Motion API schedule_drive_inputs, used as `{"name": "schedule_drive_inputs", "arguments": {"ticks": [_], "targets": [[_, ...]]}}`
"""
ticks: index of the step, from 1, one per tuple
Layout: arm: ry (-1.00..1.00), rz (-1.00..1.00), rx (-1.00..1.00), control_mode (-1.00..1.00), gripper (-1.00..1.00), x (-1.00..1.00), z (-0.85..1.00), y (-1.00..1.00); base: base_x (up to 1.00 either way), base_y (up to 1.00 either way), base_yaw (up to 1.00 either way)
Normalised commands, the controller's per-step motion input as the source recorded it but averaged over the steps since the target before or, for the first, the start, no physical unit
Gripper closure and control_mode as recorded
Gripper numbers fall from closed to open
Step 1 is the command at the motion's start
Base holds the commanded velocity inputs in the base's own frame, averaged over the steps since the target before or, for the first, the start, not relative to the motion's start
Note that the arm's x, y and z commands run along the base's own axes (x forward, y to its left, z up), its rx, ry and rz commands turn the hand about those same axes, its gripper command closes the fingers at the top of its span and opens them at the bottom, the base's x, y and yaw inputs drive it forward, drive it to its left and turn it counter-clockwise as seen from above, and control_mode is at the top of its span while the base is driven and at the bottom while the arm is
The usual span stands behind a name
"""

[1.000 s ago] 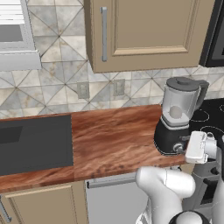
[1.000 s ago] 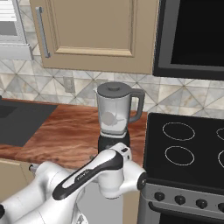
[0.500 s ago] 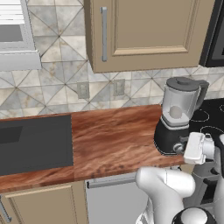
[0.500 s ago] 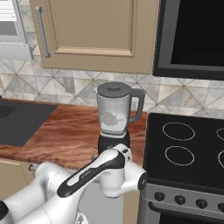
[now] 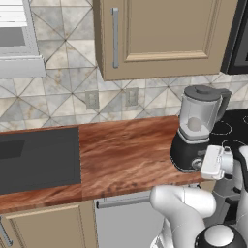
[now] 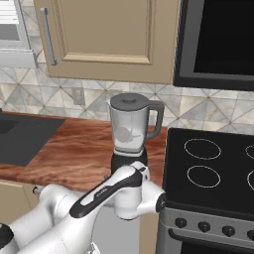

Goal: Open the blender lid, put the peach in the blender, close the lid, and start the blender.

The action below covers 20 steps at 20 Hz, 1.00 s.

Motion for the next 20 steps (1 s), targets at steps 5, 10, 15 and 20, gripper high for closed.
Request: {"name": "schedule_drive_inputs", "arguments": {"ticks": [5,10,15,20], "targets": [[0.00,0.00,0.00,-1.00,-1.00,0.08,-0.09,0.00,0.00,0.00,0.00],[0.00,0.00,0.00,-1.00,-1.00,0.01,-0.19,-0.09,0.00,0.00,0.00],[0.00,0.00,0.00,-1.00,-1.00,0.03,-0.14,-0.07,0.00,0.00,0.00],[0.00,0.00,0.00,-1.00,-1.00,0.09,-0.01,-0.02,0.00,0.00,0.00]]}}
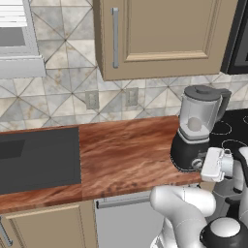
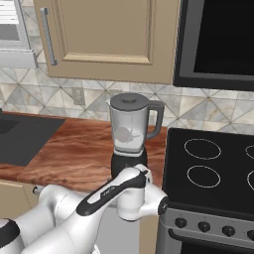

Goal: Open the blender lid, put the peach in the blender, close the lid, and start the blender.

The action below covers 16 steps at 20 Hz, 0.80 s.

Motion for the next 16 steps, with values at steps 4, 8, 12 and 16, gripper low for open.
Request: {"name": "schedule_drive_inputs", "arguments": {"ticks": [4,8,12,16], "targets": [[0.00,0.00,0.00,-1.00,-1.00,0.13,0.00,0.00,0.00,0.00,0.00],[0.00,0.00,0.00,-1.00,-1.00,0.21,0.00,0.00,0.00,0.00,0.00],[0.00,0.01,0.00,-1.00,-1.00,0.29,0.00,0.00,0.00,0.00,0.00],[0.00,0.02,0.00,-1.00,-1.00,0.37,0.00,0.00,0.00,0.00,0.00]]}}
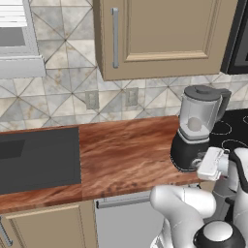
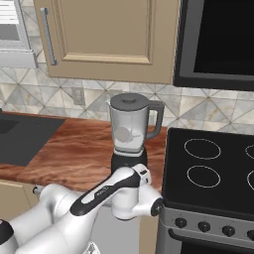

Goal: Open the blender lid, put the peach in the blender, close the lid, and start the blender.

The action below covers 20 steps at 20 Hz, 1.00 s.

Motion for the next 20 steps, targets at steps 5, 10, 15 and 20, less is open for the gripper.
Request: {"name": "schedule_drive_inputs", "arguments": {"ticks": [5,10,15,20], "targets": [[0.01,0.01,0.00,-1.00,-1.00,0.46,0.00,0.00,0.00,0.00,0.00],[0.02,0.01,0.00,-1.00,-1.00,0.44,0.00,0.00,0.00,0.00,0.00],[0.00,0.01,0.00,-1.00,-1.00,0.11,0.08,0.00,0.00,0.00,0.00],[-0.12,0.04,0.00,-1.00,-1.00,-0.55,0.21,0.00,0.00,0.00,0.00]]}}
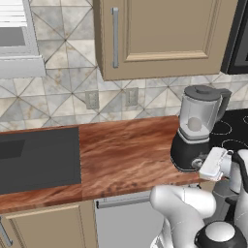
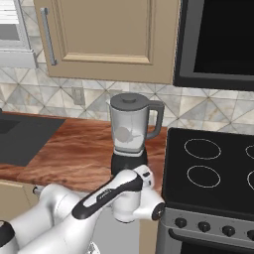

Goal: Open the blender lid, put the peach in the blender, close the lid, and start the blender.

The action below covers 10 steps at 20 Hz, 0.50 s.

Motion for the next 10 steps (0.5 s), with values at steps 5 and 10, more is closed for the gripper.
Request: {"name": "schedule_drive_inputs", "arguments": {"ticks": [5,10], "targets": [[-0.17,0.01,-0.03,-1.00,-1.00,-0.66,0.54,0.00,0.00,0.00,0.00],[-0.11,0.00,-0.11,-1.00,-1.00,-0.30,0.80,0.05,0.00,0.00,0.00]]}}
